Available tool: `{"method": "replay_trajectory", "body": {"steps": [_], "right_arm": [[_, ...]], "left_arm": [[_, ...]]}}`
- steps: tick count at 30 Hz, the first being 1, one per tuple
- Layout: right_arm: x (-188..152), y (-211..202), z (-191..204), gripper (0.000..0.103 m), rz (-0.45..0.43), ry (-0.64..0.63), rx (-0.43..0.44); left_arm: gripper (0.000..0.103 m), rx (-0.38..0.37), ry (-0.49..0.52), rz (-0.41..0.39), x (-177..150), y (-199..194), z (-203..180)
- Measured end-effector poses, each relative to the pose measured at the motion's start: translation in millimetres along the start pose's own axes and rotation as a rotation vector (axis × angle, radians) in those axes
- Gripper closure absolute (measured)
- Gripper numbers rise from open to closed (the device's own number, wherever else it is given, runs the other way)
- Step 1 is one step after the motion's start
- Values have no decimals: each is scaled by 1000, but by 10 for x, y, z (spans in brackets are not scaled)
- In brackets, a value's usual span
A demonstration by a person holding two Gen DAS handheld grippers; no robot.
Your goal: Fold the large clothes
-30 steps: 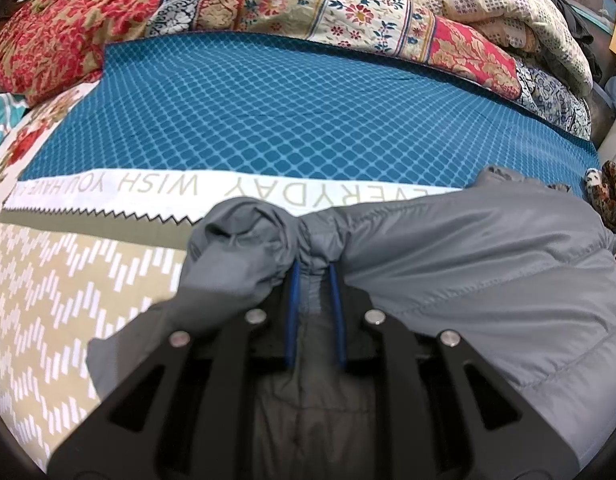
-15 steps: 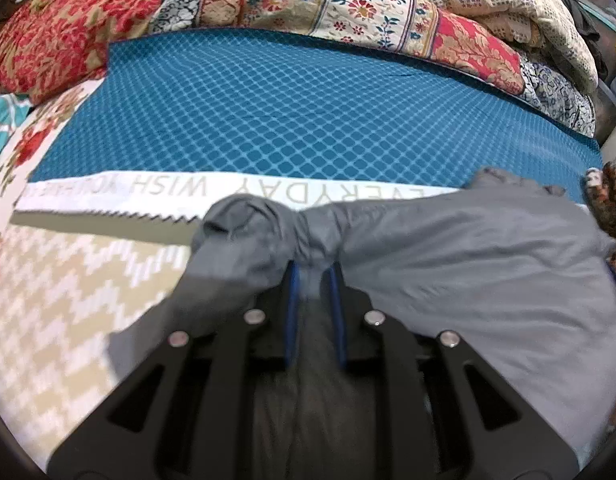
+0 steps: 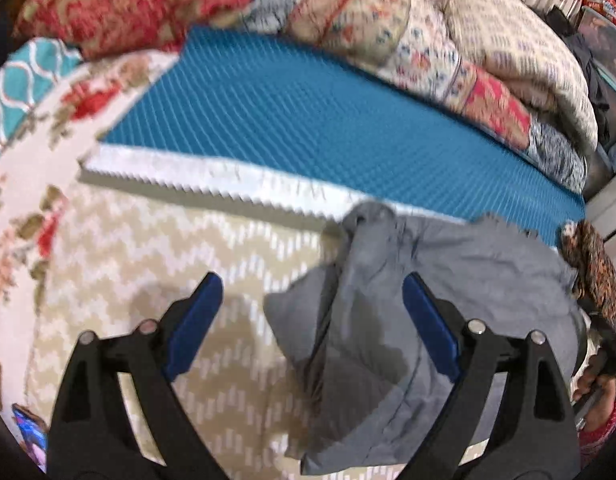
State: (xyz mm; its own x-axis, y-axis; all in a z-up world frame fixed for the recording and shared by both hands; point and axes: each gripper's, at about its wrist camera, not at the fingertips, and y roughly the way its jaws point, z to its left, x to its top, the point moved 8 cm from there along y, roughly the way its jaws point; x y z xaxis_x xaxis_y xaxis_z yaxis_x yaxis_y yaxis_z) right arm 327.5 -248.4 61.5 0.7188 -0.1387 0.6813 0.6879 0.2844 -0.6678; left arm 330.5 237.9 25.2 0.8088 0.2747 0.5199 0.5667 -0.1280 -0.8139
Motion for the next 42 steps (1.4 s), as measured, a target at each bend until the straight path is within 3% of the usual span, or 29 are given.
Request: {"method": "replay_trajectory", "body": {"steps": [5, 11, 13, 16, 20, 21, 22, 23, 25, 26, 29, 34, 39, 42], "right_arm": [[-89, -399, -389, 69, 29, 135, 92], [-457, -69, -757, 71, 224, 359, 178], [-451, -10, -750, 76, 204, 379, 187], [-421, 139, -430, 76, 253, 358, 283], [-438, 392, 34, 77, 326, 203, 183], [-445, 411, 177, 75, 344, 178, 188], [-444, 407, 326, 65, 354, 148, 191], [-436, 395, 416, 47, 359, 121, 189], [-404, 355, 625, 28, 354, 72, 187], [-348, 318, 756, 21, 342, 51, 184], [-157, 233, 1104, 15, 299, -1, 192], [165, 154, 1984, 14, 213, -128, 249], [511, 337, 3127, 14, 162, -271, 328], [657, 514, 3820, 14, 137, -352, 378]], "left_arm": [[15, -97, -41, 106, -221, 373, -86], [14, -221, -193, 148, -386, 506, -112], [12, -305, -205, 162, -431, 472, -264], [11, -371, -165, 196, -531, 444, -548], [11, -336, -67, 204, -700, 525, -850], [18, -334, -49, 188, -708, 507, -898], [30, -338, -33, 178, -714, 467, -940], [36, -337, -24, 172, -705, 449, -960], [60, -350, -26, 165, -630, 393, -961], [64, -361, -31, 157, -593, 348, -949], [67, -391, -44, 96, -418, 88, -874], [68, -437, -60, -69, 63, -537, -560], [68, -378, -110, -237, 564, -1129, 144], [68, -335, -185, -333, 795, -1417, 752]]}}
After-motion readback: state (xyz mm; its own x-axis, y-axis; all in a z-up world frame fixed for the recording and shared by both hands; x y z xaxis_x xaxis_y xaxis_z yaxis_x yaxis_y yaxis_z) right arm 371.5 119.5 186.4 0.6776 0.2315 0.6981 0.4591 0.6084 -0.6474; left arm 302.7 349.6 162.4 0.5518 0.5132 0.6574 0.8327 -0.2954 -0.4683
